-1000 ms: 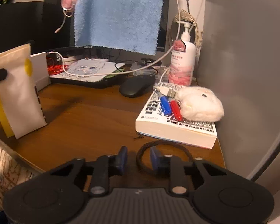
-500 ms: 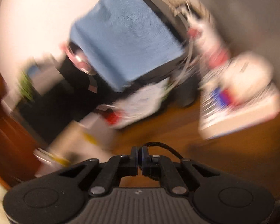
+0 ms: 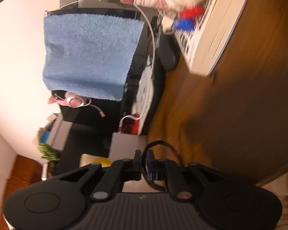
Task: Fold shopping bag
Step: 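Grasp the black hair tie beside the book with the right gripper, then loop the hair tie over the packet held by the left gripper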
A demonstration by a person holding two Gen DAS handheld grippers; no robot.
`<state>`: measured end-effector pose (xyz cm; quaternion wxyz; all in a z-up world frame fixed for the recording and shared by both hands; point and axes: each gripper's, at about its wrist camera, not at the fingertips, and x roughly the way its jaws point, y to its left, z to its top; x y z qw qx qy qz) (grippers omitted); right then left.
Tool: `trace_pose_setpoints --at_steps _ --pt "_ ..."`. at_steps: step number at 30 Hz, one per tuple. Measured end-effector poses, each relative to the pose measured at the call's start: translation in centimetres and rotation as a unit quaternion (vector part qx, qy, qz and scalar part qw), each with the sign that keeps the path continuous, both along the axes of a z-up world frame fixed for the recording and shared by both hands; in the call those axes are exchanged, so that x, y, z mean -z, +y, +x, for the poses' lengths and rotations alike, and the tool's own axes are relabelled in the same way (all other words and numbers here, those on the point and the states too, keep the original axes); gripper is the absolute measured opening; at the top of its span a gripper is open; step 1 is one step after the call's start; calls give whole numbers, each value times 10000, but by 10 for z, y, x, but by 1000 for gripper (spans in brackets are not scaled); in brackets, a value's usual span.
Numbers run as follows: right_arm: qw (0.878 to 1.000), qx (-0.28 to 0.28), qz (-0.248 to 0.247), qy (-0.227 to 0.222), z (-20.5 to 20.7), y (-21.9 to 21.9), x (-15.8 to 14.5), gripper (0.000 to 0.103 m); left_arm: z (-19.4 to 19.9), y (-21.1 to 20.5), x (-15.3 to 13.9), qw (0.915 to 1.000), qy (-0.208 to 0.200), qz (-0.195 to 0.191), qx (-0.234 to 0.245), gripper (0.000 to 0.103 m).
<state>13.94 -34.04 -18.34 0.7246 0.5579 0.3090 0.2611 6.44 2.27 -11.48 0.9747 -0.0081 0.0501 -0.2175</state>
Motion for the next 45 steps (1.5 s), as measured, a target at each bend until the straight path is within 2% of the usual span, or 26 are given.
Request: trace_pose_setpoints --at_steps 4,9,14,18,20,24,28,31,34,35,41,45 --pt "9988 154 -406 -247 -3 -8 -9 15 0 -3 1 10000 7 47 25 14" --pt "9944 128 -925 -503 0 -10 -24 15 0 -3 1 10000 35 45 34 14" --pt "9886 13 -1364 -632 0 -5 -32 6 1 -4 1 10000 54 47 37 14" --pt "9776 9 -1938 -825 -4 5 -42 4 1 -4 1 10000 49 76 29 13" --pt "9747 -53 -2017 -966 -8 8 -49 4 0 -5 2 10000 23 88 27 12" --pt "9705 -325 -1856 -1506 -15 19 -83 4 0 -5 2 10000 16 82 32 11" --pt "9638 -942 -1263 -2151 -18 37 -128 4 -1 -5 2 9999 11 94 40 11" --pt "9546 -1520 -827 -2423 -15 57 -154 4 -1 -6 2 9999 11 107 45 11" --pt "9455 -1987 -700 -2482 -11 81 -168 4 -1 -6 2 9999 7 124 42 11" --pt "9429 -2063 -823 -2481 -10 88 -171 4 -2 -6 2 9999 7 127 44 11" --pt "9190 -2089 -2248 -2476 0 127 -176 4 -4 -5 2 9999 -3 149 43 11" --pt "8894 -1811 -3193 -2723 -4 137 -178 4 -4 -4 3 9999 -21 157 40 10"
